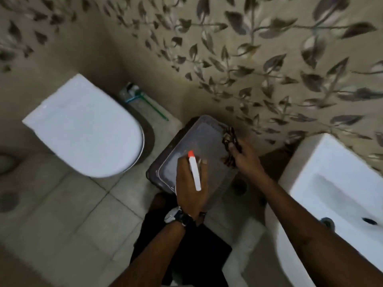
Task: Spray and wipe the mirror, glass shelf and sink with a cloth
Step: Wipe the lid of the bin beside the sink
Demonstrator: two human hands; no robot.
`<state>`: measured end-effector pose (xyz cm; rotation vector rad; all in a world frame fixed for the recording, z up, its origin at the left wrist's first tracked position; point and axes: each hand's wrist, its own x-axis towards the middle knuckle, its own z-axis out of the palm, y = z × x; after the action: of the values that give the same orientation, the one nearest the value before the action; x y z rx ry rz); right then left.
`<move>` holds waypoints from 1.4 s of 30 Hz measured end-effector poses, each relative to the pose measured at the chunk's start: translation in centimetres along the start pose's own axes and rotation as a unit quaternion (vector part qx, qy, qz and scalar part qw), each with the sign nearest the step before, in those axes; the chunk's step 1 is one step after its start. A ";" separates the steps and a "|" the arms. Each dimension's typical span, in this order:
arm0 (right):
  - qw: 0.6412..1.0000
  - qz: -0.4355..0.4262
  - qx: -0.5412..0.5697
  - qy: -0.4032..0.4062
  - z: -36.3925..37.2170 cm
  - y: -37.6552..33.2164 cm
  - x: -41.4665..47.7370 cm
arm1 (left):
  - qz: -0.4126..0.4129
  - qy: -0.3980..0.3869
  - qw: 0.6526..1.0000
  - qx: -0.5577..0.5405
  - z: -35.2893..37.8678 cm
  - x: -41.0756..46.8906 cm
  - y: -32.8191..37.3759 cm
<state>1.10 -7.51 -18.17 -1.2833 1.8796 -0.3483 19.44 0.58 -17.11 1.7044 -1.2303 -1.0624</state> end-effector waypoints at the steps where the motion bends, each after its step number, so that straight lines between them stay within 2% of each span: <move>1: 0.999 -0.013 -0.029 -0.016 1.0 0.6 1.5 | 0.002 0.014 1.000 0.003 0.5 0.1 -1.4; 5: 0.986 -0.043 -0.152 -0.047 4.8 2.3 6.1 | -0.012 0.040 0.999 0.028 3.0 0.7 -5.5; 8: 0.961 -0.044 -0.266 -0.065 8.0 4.7 8.8 | -0.003 0.104 0.990 0.100 5.1 1.4 -7.5; 12: 0.929 -0.069 -0.347 -0.105 10.3 5.5 9.4 | -0.045 0.109 0.990 0.079 5.8 2.5 -8.7; 18: 0.940 -0.090 -0.320 -0.080 10.6 6.6 9.3 | -0.023 0.112 0.989 0.088 6.9 2.9 -10.1; 21: 0.940 -0.093 -0.318 -0.086 10.3 7.3 10.0 | 0.018 0.045 0.994 0.100 6.2 3.3 -11.8; 23: 0.946 -0.074 -0.307 -0.069 10.1 7.4 10.5 | 0.003 0.053 0.993 0.107 6.4 3.4 -11.3; 26: 0.946 -0.042 -0.310 -0.080 9.9 7.4 11.3 | -0.054 0.108 0.988 0.091 7.5 3.3 -10.2; 30: 0.945 -0.040 -0.311 -0.091 9.7 7.5 11.2 | -0.027 0.063 0.993 0.099 6.9 3.2 -12.7; 36: 0.956 -0.018 -0.282 -0.082 8.8 7.5 10.3 | 0.000 0.041 0.992 0.122 6.6 1.8 -13.7; 42: 0.967 -0.003 -0.248 -0.063 7.7 6.2 8.9 | -0.036 -0.014 0.999 0.039 4.5 2.3 -12.4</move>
<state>1.50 -10.95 -31.01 -1.5916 1.9190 0.2155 19.76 0.83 -30.48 1.8098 -1.2505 -1.0979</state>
